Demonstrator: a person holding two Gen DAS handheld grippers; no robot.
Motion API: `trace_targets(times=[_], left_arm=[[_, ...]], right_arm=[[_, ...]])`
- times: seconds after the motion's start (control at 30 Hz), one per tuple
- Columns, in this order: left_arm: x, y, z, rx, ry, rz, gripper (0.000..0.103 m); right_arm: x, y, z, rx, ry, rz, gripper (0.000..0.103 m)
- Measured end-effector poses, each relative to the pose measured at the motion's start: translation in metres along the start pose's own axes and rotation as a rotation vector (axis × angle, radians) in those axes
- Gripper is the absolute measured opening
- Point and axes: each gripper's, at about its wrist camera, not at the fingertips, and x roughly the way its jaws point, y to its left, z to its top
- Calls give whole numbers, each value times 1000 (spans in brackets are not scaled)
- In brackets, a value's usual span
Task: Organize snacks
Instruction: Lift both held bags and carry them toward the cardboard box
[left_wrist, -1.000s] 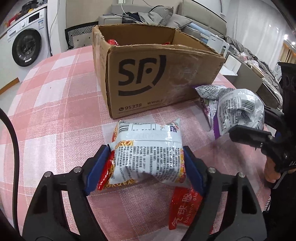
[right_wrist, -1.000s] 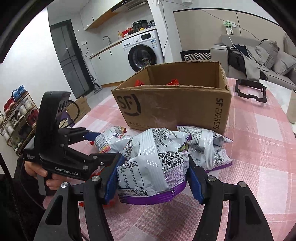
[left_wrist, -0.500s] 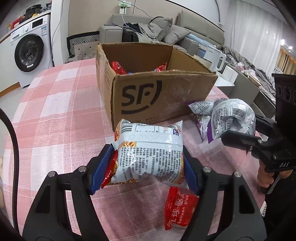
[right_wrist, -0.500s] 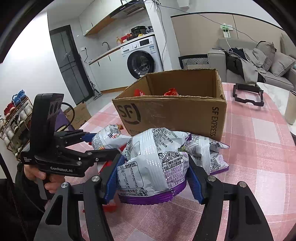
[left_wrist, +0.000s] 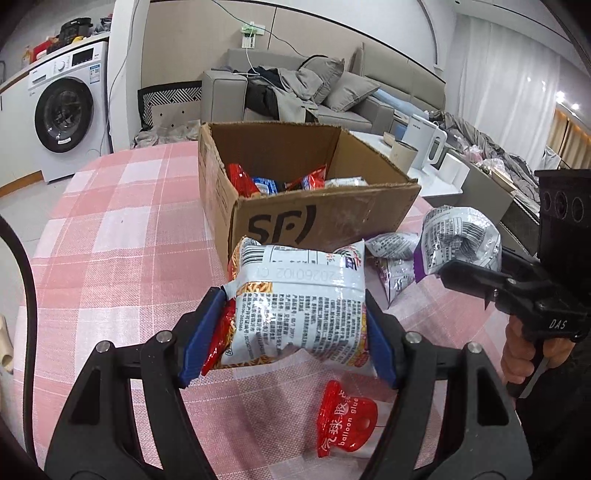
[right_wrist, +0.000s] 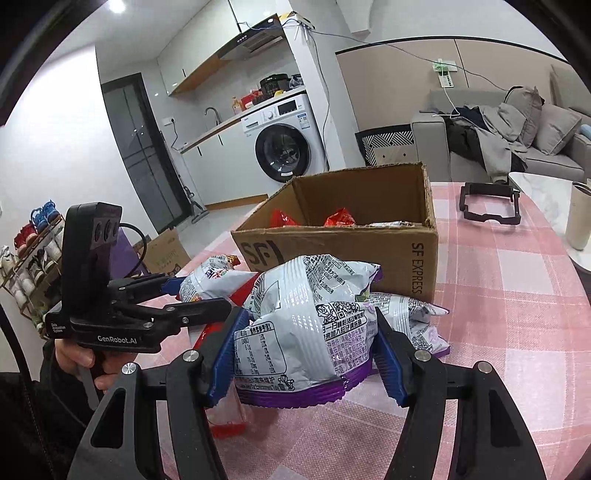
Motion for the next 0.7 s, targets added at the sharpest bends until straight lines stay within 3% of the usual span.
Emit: trace_targets(times=[0.7], left_arm=[[-38, -6, 11, -31, -109, 16, 70]], right_arm=[[-23, -10, 6, 62, -81, -41, 66]])
